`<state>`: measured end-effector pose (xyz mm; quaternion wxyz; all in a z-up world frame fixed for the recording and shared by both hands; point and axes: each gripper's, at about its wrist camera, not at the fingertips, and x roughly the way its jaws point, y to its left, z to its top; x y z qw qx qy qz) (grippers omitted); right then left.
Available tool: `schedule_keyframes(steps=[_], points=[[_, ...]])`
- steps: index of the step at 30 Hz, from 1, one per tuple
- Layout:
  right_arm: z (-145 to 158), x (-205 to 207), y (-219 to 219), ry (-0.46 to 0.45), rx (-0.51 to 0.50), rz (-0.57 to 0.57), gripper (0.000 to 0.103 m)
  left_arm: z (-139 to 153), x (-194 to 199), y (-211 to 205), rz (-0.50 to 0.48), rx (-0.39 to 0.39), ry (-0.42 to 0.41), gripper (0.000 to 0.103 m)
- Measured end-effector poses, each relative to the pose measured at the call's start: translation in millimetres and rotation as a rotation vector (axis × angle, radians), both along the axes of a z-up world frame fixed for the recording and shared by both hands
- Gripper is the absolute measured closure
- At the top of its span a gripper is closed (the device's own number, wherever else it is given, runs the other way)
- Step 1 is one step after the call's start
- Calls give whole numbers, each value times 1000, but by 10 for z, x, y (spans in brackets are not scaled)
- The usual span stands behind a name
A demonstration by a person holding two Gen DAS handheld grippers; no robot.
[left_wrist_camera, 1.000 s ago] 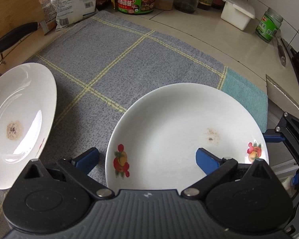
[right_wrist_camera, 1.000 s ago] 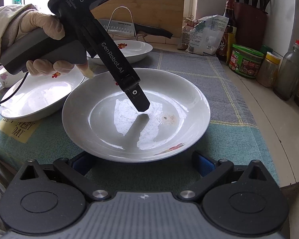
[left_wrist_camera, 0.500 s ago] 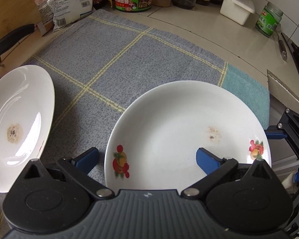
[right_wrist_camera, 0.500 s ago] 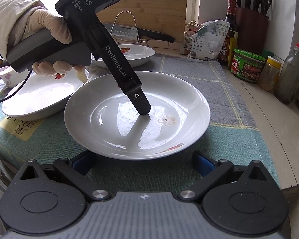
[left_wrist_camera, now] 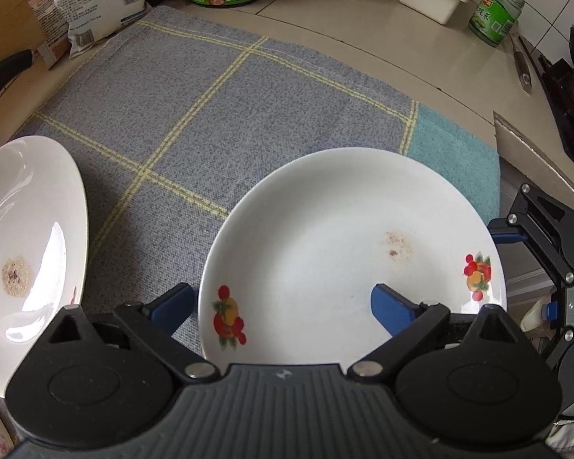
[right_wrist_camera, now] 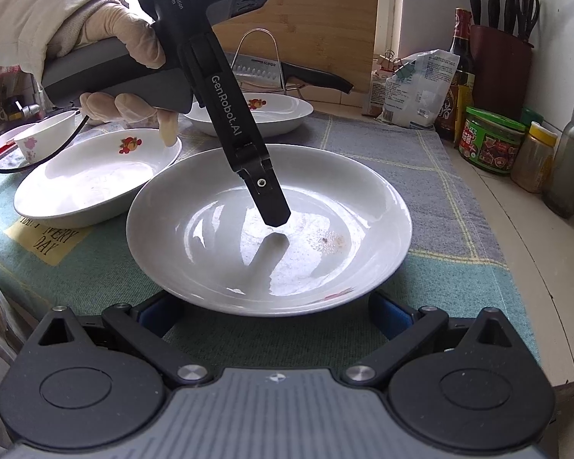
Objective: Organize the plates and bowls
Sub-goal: 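Lift the gripped plate with the left tool off the towel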
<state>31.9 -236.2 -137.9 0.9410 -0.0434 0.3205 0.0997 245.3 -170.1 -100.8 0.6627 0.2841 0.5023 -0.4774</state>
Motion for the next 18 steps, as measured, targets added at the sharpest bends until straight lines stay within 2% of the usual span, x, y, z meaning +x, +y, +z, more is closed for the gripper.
schedule_keyframes(steps=[12, 18], points=[[25, 67, 21, 39, -10, 18, 0, 78, 33, -57, -13, -12, 30, 20], [53, 104, 54, 53, -39, 28, 0, 94, 41, -53, -5, -17, 31, 24]])
